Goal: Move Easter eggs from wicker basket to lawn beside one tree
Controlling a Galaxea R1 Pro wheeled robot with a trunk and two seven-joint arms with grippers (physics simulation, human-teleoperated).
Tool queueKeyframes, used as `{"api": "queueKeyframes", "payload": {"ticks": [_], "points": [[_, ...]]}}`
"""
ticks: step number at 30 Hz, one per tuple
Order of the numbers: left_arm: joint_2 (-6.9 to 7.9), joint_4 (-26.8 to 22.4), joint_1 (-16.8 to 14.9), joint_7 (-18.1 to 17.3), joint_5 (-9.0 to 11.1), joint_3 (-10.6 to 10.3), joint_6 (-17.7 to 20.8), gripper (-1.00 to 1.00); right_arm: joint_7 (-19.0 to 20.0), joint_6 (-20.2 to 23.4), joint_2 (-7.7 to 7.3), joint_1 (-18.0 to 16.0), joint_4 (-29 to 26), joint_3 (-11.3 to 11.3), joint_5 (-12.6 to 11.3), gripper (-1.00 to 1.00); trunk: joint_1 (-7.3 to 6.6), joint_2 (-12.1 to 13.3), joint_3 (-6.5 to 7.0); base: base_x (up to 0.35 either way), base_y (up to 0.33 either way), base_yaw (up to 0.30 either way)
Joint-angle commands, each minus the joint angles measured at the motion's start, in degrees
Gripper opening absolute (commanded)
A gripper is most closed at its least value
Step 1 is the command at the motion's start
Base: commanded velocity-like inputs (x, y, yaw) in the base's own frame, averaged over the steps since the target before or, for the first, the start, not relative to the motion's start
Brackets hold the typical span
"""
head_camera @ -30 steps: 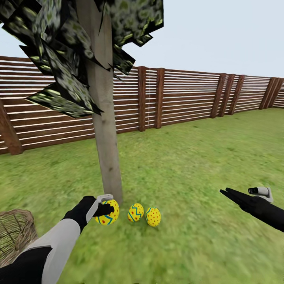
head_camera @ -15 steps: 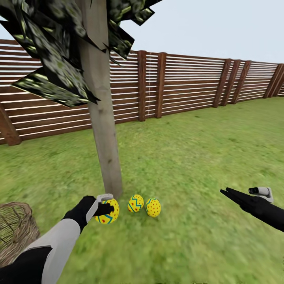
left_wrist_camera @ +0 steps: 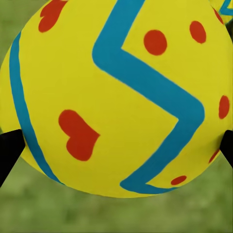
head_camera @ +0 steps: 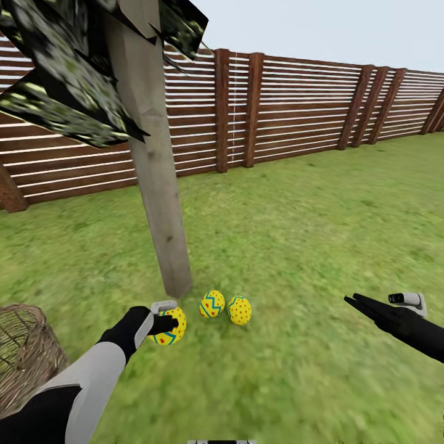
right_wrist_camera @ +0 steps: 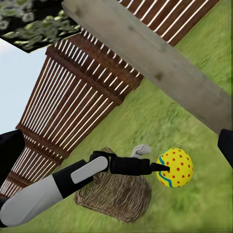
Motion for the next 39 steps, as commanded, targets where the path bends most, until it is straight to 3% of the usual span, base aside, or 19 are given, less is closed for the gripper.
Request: {"api": "queueKeyframes", "payload": {"ticks": [1,18,39], "points": [[-0.05,-0.1,0.0,0.0,0.0,0.4,0.0,-1.0,0.2,0.2,0.0,0.0,0.0,0.0,0.1,1.0,0.01,0.0,-0.37,0.0,0.0,0.0],[-0.57,-0.2,0.0,2.2,0.0,0.3,-1.0,-1.0,0.2,0.2,-0.04,-0.1,0.2,-0.1,0.1,1.0,0.01,0.0,-1.9,0.082,-0.04,0.0],[-0.57,-0.1,0.0,2.4,0.0,0.3,-1.0,-1.0,0.2,0.2,0.0,-0.1,0.2,-0.1,0.1,1.0,0.01,0.0,-2.03,0.124,-0.08,0.0]]}}
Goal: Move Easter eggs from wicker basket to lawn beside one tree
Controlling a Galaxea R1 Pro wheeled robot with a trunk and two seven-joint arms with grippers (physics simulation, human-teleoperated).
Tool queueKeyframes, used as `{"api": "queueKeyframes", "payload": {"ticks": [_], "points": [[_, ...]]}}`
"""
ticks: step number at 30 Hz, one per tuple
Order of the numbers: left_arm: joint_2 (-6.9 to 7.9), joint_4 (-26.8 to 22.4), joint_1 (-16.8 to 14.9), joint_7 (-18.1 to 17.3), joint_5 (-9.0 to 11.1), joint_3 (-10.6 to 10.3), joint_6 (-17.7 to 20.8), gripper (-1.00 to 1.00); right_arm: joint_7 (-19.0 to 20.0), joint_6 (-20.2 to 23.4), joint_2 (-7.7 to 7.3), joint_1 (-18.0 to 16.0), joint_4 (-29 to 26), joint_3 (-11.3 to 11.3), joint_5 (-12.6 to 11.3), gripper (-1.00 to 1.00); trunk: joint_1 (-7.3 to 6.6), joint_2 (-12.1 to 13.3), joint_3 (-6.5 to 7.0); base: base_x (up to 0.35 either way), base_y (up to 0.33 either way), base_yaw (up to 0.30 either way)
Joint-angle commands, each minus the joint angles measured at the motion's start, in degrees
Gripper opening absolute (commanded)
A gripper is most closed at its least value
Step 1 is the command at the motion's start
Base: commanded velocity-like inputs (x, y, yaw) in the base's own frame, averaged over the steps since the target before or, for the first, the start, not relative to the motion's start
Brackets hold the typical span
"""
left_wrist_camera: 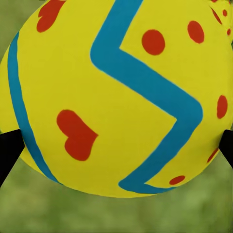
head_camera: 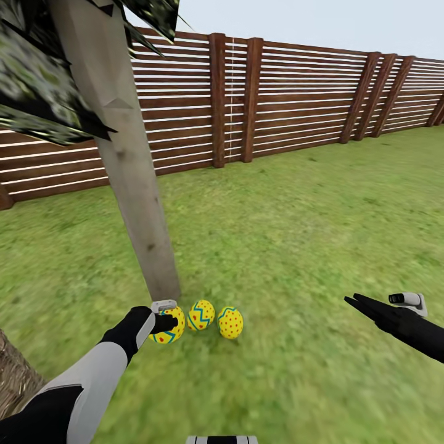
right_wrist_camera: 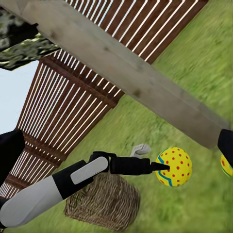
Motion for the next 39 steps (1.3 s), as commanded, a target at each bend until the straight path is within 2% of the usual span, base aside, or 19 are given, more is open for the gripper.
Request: {"api": "queueKeyframes", "payload": {"ticks": [1,15,28,33,39], "points": [[-0.06,-0.1,0.0,0.2,0.1,0.3,0.3,-1.0,0.2,0.2,0.0,0.0,0.0,0.0,0.1,1.0,-0.01,0.0,-0.05,0.037,-0.006,0.0],[-0.06,-0.2,0.0,0.3,0.2,0.3,0.2,-1.0,0.2,0.2,-0.04,0.0,0.0,0.0,0.1,1.0,-0.01,0.0,-0.05,0.005,-0.001,0.0],[-0.06,-0.1,0.0,0.8,0.1,0.3,-0.2,-1.0,0.2,0.2,-0.01,0.0,0.0,0.0,0.1,1.0,0.33,-0.2,-2.93,0.0,0.0,0.0],[-0.1,-0.1,0.0,5.4,0.5,0.3,-1.5,-1.0,0.2,0.2,-0.03,0.0,0.0,0.0,0.1,1.0,0.46,-0.3,-4.04,0.0,0.0,0.0],[-0.07,-0.1,0.0,6.3,0.6,0.3,-1.7,-1.0,0.2,0.2,-0.03,0.0,0.0,0.0,0.1,1.0,0.61,-0.3,-5.36,0.0,0.0,0.0]]}}
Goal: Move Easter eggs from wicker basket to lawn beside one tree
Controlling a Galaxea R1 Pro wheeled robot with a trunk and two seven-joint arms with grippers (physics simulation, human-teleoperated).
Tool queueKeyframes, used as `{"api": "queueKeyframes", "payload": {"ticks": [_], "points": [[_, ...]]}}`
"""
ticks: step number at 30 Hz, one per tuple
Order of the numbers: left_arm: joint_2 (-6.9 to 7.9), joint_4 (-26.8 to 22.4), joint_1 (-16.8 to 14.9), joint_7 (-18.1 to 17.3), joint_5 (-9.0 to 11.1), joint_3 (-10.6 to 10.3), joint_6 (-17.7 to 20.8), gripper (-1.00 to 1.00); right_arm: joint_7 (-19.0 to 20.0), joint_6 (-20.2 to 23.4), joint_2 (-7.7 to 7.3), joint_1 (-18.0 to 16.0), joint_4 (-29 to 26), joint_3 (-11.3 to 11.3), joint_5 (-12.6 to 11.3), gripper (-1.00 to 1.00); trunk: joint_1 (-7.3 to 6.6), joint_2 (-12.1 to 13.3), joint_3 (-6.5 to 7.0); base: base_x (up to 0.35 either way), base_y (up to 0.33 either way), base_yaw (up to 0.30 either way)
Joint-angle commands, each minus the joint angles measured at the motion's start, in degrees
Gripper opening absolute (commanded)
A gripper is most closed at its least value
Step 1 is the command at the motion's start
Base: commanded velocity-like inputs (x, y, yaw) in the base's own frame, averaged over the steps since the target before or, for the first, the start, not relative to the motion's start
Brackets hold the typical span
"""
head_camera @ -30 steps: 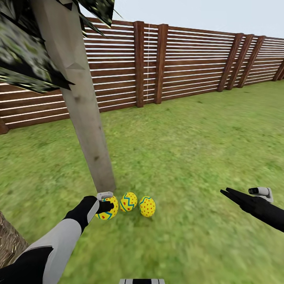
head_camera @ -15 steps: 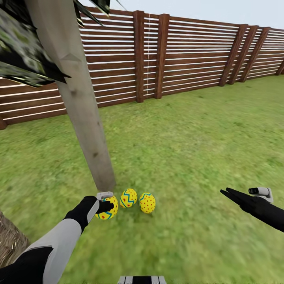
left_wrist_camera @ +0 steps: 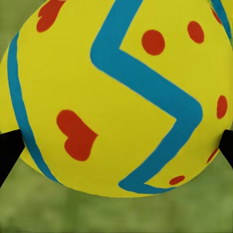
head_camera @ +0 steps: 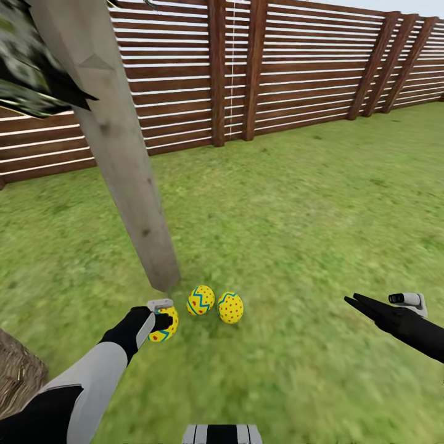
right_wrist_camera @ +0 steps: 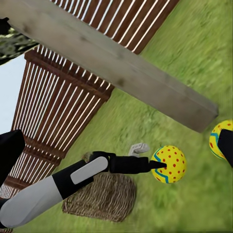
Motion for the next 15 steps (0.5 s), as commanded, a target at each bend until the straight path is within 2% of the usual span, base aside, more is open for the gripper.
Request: {"api": "queueKeyframes", "payload": {"ticks": [1,6,15], "points": [[-0.05,-0.1,0.0,0.3,0.1,0.3,0.2,-1.0,0.2,0.2,0.0,0.0,0.0,0.0,0.1,1.0,0.01,0.0,-0.27,0.0,0.0,0.0],[-0.04,-0.1,0.0,0.3,-0.3,0.2,-2.1,-1.0,0.2,0.2,-0.03,0.0,0.0,0.0,0.1,1.0,0.14,-0.1,-1.38,0.0,0.0,0.0],[-0.04,-0.1,0.1,-0.3,-0.3,0.2,-3.3,-1.0,0.2,0.2,0.0,0.0,0.0,0.0,0.1,1.0,0.37,-0.2,-3.37,0.0,0.0,0.0]]}}
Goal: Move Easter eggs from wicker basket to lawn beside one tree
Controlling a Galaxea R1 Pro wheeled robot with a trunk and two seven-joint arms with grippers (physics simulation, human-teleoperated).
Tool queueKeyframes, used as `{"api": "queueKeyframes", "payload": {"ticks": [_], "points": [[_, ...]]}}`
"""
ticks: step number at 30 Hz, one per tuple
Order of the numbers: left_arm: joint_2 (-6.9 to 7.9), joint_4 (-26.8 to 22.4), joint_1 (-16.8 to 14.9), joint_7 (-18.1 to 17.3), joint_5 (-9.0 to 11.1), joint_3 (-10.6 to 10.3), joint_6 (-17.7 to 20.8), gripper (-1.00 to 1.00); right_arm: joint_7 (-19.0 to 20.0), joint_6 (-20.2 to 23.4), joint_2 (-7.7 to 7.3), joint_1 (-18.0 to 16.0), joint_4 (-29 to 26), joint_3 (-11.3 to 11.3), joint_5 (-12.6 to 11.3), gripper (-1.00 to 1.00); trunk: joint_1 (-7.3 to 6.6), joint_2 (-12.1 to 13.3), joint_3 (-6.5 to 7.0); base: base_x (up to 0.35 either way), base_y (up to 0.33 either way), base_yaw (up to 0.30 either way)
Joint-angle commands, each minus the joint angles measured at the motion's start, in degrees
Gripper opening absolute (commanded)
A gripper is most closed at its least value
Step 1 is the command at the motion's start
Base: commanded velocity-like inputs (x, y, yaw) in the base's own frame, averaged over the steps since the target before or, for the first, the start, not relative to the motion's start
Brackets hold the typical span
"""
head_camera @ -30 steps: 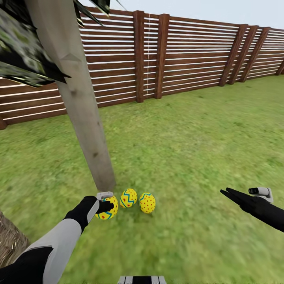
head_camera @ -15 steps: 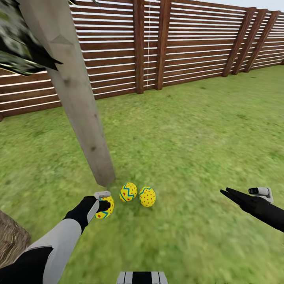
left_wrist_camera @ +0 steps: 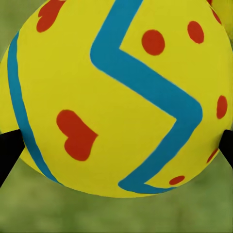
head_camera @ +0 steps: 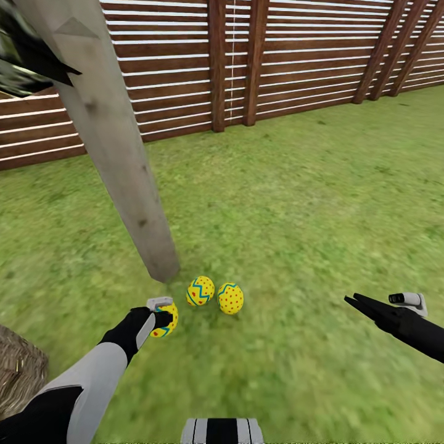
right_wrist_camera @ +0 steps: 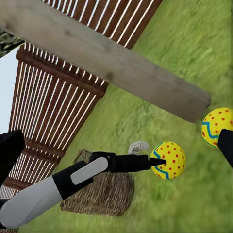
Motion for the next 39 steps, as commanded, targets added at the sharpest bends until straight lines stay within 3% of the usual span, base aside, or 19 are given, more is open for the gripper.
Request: {"api": "queueKeyframes", "payload": {"ticks": [1,13,18,39], "points": [[-0.05,-0.1,0.0,0.1,0.1,0.2,0.2,-1.0,0.2,0.2,-0.01,-0.1,0.0,0.0,0.1,1.0,0.01,0.0,-0.27,0.0,0.0,0.0],[-0.05,-0.5,0.2,-0.3,-0.1,-0.4,-2.2,-1.0,0.2,0.2,0.0,0.0,0.0,0.0,0.1,1.0,0.17,-0.1,-1.6,0.0,0.0,0.0],[-0.05,-0.8,0.2,-0.4,0.0,-1.7,-2.3,-1.0,0.2,0.2,-0.03,0.0,0.0,0.0,0.1,1.0,0.17,-0.1,-1.6,0.0,0.0,0.0],[-0.31,-1.0,0.2,-0.3,0.0,-1.9,-4.3,-1.0,0.2,0.2,0.01,0.0,0.0,-1.1,0.1,1.0,0.22,-0.1,-2.04,0.0,0.0,0.0]]}}
